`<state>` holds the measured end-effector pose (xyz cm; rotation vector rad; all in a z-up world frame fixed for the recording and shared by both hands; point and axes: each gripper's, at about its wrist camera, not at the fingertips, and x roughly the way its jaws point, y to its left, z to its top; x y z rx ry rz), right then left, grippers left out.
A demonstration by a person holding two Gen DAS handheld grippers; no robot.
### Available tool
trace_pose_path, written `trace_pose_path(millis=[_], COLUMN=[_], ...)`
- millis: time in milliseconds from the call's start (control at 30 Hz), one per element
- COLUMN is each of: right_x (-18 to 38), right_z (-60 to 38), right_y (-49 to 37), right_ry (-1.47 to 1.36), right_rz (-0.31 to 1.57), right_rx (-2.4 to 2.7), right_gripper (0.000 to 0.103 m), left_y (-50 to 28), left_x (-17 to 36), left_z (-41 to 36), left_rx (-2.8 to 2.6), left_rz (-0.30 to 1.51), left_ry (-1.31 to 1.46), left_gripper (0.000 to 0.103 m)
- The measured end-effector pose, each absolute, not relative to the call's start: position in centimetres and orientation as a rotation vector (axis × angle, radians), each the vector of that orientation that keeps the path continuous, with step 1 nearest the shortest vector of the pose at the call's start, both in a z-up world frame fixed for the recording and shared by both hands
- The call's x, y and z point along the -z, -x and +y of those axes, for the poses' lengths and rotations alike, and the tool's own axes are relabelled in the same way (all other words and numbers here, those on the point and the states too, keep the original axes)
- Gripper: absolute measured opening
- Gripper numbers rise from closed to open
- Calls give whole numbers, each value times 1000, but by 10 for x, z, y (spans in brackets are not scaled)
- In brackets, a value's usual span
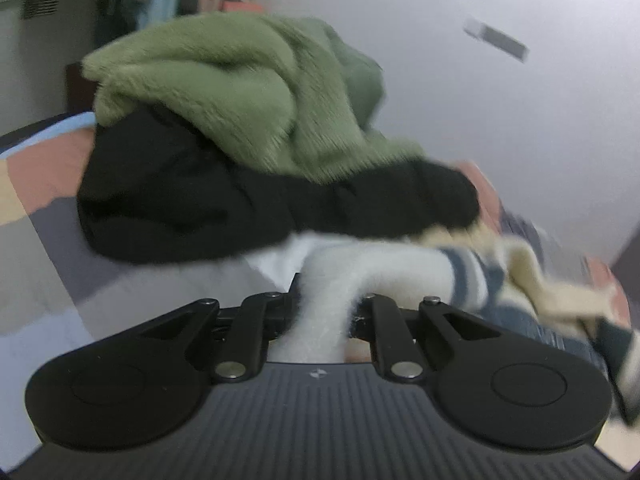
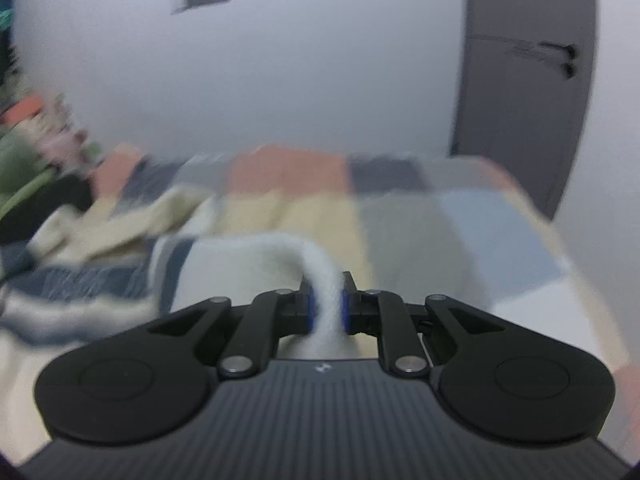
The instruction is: Fold large clothes
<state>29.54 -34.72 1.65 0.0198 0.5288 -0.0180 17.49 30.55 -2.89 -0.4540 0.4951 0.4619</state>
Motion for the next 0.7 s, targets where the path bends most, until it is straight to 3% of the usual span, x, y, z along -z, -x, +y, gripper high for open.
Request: trace_pose_path(millis=[267, 700], right_x=[-16, 121], right_z=[-436, -540], right_y=[-393, -507], right_ry=[-58, -148], right_rz=[472, 621], right_rx=[263, 467], right_gripper=[14, 15], left_y=[-219, -272], left_x=[72, 133], left_z=[348, 355], left_rx=[-604, -747], left_rz=[459, 499], left_ry=[549, 501], left_gripper=[15, 18])
